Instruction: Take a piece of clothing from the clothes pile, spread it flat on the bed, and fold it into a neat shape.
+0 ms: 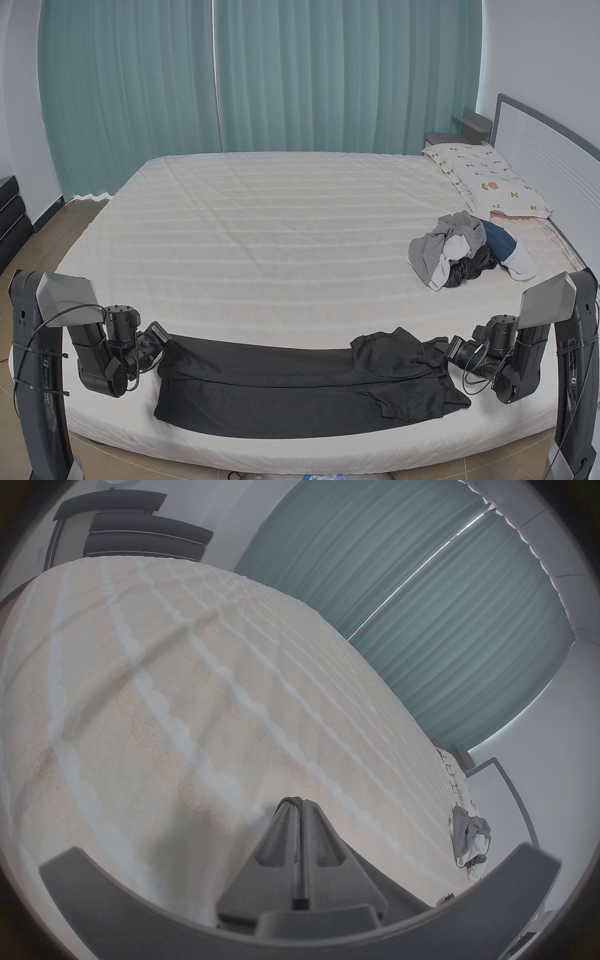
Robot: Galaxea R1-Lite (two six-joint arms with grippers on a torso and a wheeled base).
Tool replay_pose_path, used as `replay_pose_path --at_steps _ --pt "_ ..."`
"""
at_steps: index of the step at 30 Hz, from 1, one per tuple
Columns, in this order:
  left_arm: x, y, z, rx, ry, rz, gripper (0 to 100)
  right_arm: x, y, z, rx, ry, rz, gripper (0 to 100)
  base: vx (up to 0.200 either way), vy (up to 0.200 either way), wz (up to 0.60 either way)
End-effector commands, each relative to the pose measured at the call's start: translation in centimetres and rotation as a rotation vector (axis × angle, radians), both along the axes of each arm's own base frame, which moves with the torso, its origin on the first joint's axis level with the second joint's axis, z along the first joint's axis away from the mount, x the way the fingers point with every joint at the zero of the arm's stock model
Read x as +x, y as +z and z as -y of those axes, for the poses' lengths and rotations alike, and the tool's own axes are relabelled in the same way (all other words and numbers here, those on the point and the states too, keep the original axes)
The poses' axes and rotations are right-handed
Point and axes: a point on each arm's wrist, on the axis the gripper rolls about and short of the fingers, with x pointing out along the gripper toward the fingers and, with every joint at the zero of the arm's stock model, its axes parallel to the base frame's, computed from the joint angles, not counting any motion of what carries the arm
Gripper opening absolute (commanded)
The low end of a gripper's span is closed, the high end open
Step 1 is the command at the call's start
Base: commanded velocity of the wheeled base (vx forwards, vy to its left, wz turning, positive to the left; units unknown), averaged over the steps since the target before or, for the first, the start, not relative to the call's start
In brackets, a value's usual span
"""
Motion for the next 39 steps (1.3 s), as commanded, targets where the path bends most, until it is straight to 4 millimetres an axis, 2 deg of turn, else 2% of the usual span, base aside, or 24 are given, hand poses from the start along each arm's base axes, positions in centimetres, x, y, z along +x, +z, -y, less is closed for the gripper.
replay_pose_path --at_steps 1,39 --pt "0.05 -0.02 -0.05 0.000 0.001 0.001 0 0.08 -0.03 0.05 0.001 -0.001 0.002 0 0.000 0.000 0.00" --pt "0.16 -0.22 -0.02 0.010 0.008 0.000 0 -0.03 -0.31 0.15 0.001 -0.003 -0.004 0 0.000 0.000 0.00"
